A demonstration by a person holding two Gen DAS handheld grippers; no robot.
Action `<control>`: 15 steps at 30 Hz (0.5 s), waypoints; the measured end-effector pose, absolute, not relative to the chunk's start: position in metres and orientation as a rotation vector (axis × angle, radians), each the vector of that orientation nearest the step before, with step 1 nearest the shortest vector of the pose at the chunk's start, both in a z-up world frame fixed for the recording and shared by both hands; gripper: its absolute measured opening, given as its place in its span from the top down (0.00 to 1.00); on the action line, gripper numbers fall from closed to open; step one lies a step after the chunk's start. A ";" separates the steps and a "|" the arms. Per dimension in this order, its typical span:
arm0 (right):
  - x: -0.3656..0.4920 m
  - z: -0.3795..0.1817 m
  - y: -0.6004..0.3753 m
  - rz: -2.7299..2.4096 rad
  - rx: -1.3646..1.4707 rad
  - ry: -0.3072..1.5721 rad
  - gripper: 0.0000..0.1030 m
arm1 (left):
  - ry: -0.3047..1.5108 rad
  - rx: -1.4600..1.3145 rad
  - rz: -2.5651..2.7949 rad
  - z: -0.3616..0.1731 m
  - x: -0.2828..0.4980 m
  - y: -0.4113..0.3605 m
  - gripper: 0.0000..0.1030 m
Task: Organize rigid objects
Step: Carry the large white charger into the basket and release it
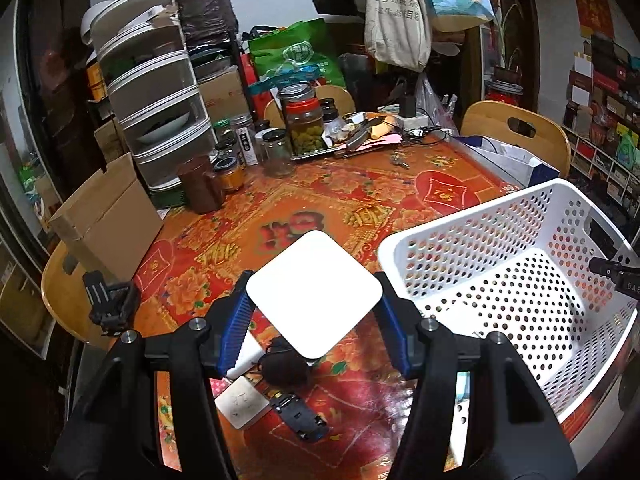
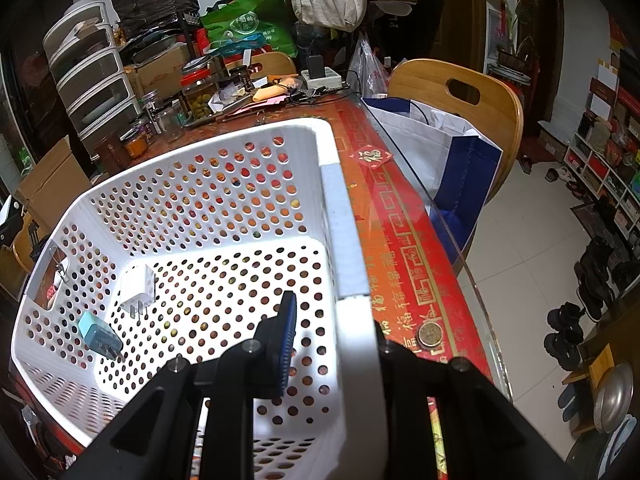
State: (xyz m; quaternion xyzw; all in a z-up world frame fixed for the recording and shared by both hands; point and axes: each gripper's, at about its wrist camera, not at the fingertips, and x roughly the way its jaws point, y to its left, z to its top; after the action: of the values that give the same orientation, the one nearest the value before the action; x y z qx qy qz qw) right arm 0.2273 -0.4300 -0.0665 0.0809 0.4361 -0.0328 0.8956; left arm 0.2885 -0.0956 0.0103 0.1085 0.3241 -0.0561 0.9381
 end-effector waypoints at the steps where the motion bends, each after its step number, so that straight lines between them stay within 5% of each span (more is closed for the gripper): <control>1: 0.227 -0.067 -0.430 -0.067 0.168 0.904 0.80 | 0.663 0.223 -0.119 0.011 0.289 -0.098 0.46; 9: 0.228 -0.066 -0.427 -0.063 0.169 0.901 0.79 | 0.702 0.250 -0.199 0.011 0.298 -0.142 0.46; 15: 0.228 -0.066 -0.427 -0.063 0.168 0.903 0.79 | 0.967 0.316 -0.367 -0.018 0.322 -0.209 0.46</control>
State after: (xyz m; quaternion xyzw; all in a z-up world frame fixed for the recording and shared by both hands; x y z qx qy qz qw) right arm 0.2280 -0.4272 -0.0663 0.0811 0.4355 -0.0302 0.8960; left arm 0.3219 -0.2092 -0.0179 0.1502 0.4603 -0.1746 0.8573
